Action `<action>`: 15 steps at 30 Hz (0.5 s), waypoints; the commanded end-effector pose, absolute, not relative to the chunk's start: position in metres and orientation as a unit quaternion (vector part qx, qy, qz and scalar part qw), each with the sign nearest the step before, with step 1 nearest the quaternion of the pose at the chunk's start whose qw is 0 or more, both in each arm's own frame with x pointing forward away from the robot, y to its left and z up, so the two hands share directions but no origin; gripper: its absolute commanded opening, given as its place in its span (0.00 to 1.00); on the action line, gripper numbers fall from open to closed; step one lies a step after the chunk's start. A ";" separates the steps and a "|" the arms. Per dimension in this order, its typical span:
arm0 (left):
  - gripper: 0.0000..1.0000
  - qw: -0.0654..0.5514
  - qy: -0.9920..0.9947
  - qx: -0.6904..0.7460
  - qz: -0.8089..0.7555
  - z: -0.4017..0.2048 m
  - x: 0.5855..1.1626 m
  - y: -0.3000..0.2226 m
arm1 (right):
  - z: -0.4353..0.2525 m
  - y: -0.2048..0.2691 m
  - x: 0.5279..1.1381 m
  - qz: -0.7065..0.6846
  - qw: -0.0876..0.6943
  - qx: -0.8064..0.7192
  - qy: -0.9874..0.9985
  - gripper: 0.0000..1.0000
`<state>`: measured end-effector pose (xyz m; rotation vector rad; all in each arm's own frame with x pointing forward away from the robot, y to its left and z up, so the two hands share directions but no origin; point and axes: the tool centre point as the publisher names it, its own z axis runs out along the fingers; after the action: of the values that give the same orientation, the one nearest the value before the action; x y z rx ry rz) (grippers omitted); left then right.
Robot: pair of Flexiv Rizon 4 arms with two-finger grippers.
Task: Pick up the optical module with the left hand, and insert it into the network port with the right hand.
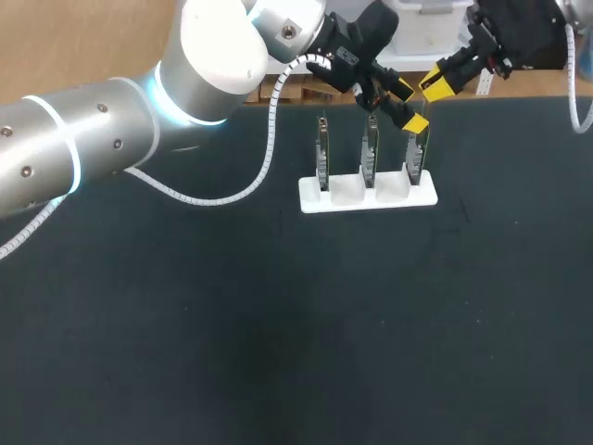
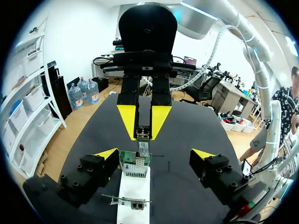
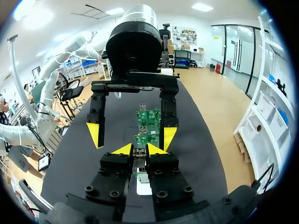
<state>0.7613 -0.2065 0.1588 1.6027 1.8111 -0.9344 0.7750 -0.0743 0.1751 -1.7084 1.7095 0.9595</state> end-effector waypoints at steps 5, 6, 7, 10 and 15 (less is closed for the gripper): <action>1.00 0.271 0.672 0.595 -0.346 0.159 0.761 -0.207 | 0.175 -0.077 0.772 0.350 0.272 -0.630 0.637 0.00; 1.00 0.271 0.672 0.595 -0.346 0.159 0.761 -0.207 | 0.175 -0.077 0.772 0.350 0.272 -0.630 0.638 0.00; 1.00 0.271 0.672 0.595 -0.346 0.159 0.761 -0.207 | 0.175 -0.077 0.772 0.350 0.272 -0.630 0.638 0.00; 1.00 0.271 0.672 0.595 -0.346 0.159 0.761 -0.207 | 0.175 -0.077 0.771 0.350 0.272 -0.630 0.638 0.00; 1.00 0.271 0.672 0.595 -0.346 0.159 0.761 -0.207 | 0.175 -0.076 0.771 0.351 0.272 -0.629 0.637 0.00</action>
<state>0.7613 -0.2065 0.1588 1.6027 1.8111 -0.9344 0.7738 -0.0772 0.1750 -1.6982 1.7153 0.9519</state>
